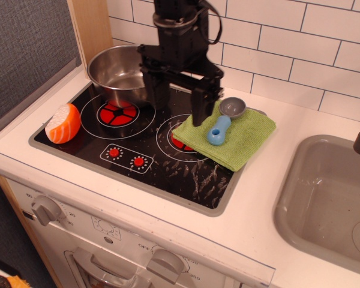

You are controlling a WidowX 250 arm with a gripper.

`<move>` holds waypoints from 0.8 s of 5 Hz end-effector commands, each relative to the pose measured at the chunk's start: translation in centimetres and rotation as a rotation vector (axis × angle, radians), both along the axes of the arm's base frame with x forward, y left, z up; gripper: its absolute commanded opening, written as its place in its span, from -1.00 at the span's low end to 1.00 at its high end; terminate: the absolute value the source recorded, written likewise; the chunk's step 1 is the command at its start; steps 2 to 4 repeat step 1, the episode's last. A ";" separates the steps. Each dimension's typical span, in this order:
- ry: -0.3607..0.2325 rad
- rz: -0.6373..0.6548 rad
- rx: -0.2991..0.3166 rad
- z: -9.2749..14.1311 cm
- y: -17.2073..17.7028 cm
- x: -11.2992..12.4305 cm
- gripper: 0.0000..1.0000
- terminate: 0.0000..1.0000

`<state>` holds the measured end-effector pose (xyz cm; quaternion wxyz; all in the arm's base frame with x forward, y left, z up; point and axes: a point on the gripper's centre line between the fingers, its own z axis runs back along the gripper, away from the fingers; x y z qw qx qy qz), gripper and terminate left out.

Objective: Put the scoop on the cloth

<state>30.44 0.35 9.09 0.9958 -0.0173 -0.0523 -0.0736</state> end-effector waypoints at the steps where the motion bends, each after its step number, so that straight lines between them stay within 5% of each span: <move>1: -0.032 0.005 0.001 0.9 0.3 0.1 1.00 1.00; 4: -0.032 0.005 0.001 0.9 0.3 0.1 1.00 1.00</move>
